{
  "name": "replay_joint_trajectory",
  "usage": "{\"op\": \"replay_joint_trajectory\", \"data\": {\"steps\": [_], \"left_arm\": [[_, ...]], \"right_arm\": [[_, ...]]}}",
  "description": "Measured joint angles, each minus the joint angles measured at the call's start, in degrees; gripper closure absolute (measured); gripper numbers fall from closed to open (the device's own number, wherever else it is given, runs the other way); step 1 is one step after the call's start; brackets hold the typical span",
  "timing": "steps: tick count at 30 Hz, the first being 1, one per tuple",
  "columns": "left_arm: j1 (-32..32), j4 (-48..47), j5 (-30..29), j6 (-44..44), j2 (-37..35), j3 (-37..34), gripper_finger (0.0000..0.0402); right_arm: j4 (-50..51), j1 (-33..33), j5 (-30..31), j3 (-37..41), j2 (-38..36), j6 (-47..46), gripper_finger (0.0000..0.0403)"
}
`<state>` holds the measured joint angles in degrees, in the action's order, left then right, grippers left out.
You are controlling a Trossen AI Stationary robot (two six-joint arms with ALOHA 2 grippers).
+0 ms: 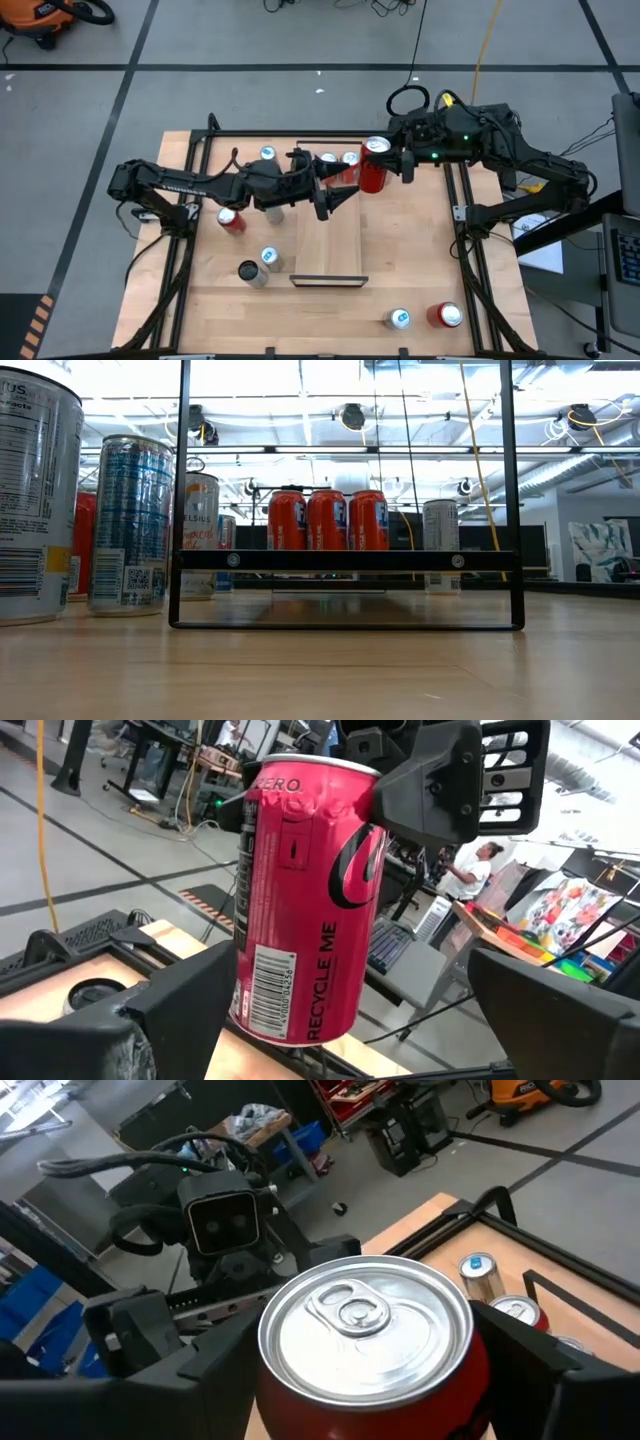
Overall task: Place canned beverage on shelf
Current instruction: Put the top right red soda can on the shelf
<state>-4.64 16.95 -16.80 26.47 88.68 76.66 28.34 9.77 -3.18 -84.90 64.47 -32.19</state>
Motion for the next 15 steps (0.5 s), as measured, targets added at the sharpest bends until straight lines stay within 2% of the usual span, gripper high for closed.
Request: {"op": "replay_joint_trajectory", "data": {"steps": [5, 10, 15], "left_arm": [[0.0, -0.1, 0.0, 0.0, 0.0, 0.0, 0.0004], [0.0, -2.5, 0.0, 0.1, -1.2, 0.0, 0.0004], [0.0, -9.5, 0.0, 1.7, -3.8, 0.0, 0.0004]], "right_arm": [[1.7, 0.0, -1.2, 0.0, -1.0, 3.4, 0.0135], [7.9, 0.0, -3.0, 0.5, -2.7, 8.0, 0.0135], [6.9, -0.1, -3.0, 6.7, -5.8, 9.0, 0.0135]]}}
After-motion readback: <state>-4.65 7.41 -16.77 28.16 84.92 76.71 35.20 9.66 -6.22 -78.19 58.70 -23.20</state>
